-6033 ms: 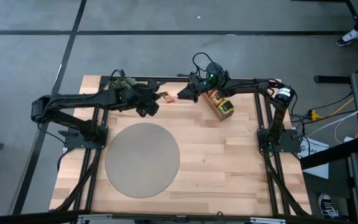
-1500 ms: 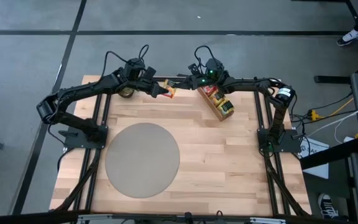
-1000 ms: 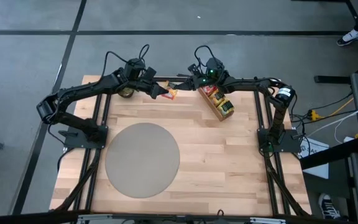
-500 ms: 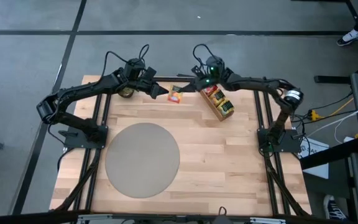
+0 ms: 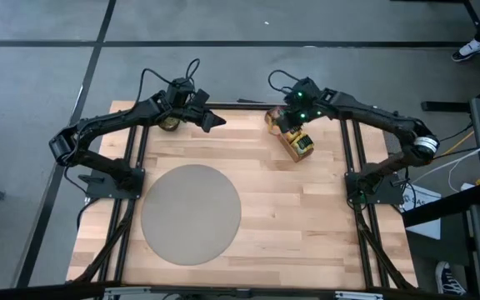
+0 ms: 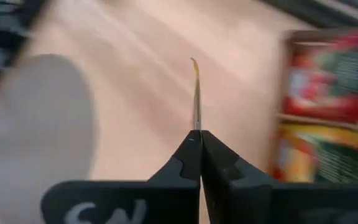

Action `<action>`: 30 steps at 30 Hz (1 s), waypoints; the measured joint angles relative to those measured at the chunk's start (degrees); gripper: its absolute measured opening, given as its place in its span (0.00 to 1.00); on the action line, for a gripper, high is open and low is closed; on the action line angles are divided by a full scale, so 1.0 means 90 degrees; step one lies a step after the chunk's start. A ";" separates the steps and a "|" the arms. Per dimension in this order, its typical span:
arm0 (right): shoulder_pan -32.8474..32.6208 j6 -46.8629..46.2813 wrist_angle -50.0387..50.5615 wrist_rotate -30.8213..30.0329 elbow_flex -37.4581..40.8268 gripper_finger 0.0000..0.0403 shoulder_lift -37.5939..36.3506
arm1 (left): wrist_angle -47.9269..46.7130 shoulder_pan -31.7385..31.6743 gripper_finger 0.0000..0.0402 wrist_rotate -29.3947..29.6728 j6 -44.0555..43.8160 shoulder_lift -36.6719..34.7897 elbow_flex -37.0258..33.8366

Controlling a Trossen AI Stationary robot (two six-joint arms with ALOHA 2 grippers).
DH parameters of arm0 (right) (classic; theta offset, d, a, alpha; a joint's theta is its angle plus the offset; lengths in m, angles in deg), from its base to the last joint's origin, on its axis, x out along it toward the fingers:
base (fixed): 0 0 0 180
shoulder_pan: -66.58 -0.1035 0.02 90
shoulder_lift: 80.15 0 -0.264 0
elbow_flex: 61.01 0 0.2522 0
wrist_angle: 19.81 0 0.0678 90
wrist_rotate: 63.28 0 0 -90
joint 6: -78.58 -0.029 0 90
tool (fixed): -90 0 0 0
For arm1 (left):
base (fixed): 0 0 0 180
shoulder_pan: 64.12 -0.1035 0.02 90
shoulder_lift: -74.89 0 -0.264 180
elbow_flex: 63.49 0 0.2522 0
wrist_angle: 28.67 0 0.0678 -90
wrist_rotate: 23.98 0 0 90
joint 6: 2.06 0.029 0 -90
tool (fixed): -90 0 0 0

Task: Pick & Place Tea
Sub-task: Put the orange tea bag into the middle section of the wooden organizer

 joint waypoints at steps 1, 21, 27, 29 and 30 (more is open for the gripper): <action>0.0000 0.0014 0.0222 -0.0292 0.0002 0.01 -0.0078 | 0.0000 0.0000 0.20 0.0004 0.0000 0.0000 0.0000; -0.0129 -0.1376 -0.2040 -0.2648 0.2468 0.00 -0.0625 | 0.0001 0.0000 0.20 0.0036 0.0000 0.0000 0.0000; -0.0131 -0.1451 -0.1969 -0.2804 0.2635 0.00 -0.0766 | 0.0002 0.0000 0.19 0.0041 0.0000 0.0000 0.0000; -0.0132 -0.1408 -0.1960 -0.2999 0.2633 0.00 -0.0837 | 0.0005 0.0000 0.19 0.0043 0.0002 0.0000 0.0000; -0.0132 -0.1392 -0.1902 -0.3139 0.2633 0.00 -0.0887 | 0.0004 0.0000 0.20 0.0043 0.0000 0.0000 0.0000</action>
